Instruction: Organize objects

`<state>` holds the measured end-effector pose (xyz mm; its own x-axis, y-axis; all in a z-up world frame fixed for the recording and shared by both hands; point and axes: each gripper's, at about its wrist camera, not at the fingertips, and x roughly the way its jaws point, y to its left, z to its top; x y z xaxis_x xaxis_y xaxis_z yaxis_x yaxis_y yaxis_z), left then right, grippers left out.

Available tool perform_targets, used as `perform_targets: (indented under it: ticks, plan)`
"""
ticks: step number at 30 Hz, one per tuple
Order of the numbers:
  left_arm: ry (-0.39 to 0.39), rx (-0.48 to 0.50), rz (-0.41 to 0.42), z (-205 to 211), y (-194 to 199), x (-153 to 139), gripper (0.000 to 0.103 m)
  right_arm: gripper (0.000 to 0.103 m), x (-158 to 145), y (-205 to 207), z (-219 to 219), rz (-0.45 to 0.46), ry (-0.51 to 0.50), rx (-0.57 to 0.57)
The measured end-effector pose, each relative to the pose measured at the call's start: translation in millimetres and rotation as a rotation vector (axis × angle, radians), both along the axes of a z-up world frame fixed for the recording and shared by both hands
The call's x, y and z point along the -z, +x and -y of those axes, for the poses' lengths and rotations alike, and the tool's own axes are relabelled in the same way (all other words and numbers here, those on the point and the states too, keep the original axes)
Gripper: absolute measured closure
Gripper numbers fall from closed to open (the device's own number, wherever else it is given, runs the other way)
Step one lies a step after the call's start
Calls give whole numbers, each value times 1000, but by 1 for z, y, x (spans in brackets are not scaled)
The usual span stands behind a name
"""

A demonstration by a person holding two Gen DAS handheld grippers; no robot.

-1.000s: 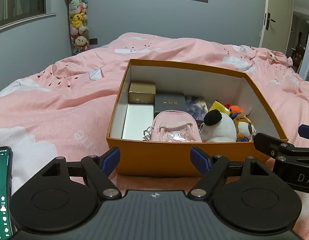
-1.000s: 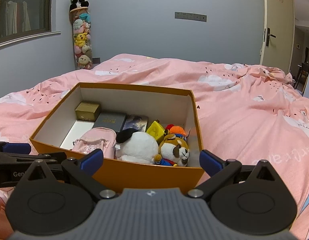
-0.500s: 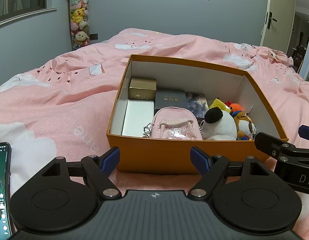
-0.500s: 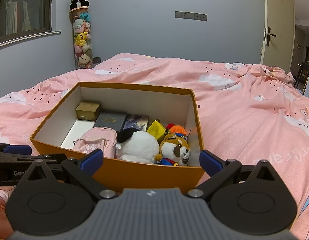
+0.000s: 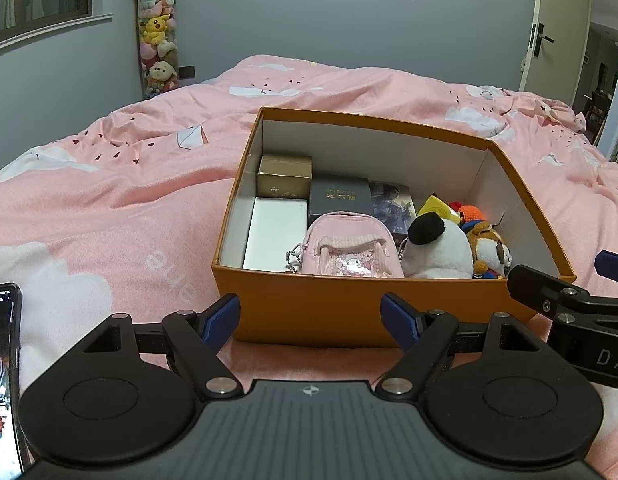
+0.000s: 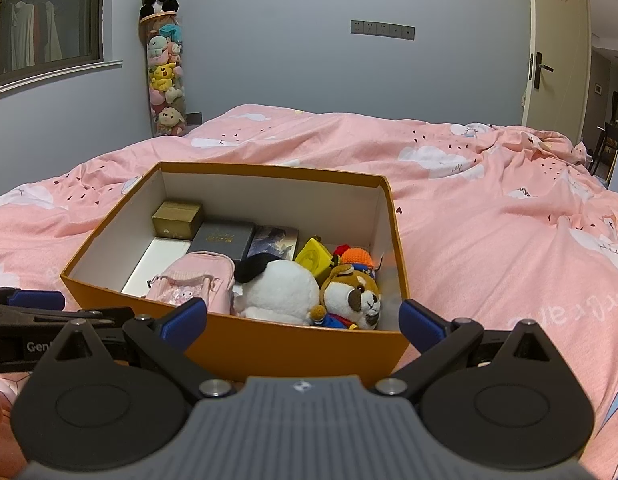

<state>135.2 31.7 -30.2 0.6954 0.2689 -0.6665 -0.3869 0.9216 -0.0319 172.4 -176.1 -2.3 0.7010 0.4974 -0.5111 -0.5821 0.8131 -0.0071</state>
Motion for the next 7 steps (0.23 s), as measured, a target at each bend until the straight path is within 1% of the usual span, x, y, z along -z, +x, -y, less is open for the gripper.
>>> perform_targets:
  ticks: [7]
  plan:
    - [4,0,4,1,-1,0,10,1,0,-1,0,-1,-1,0]
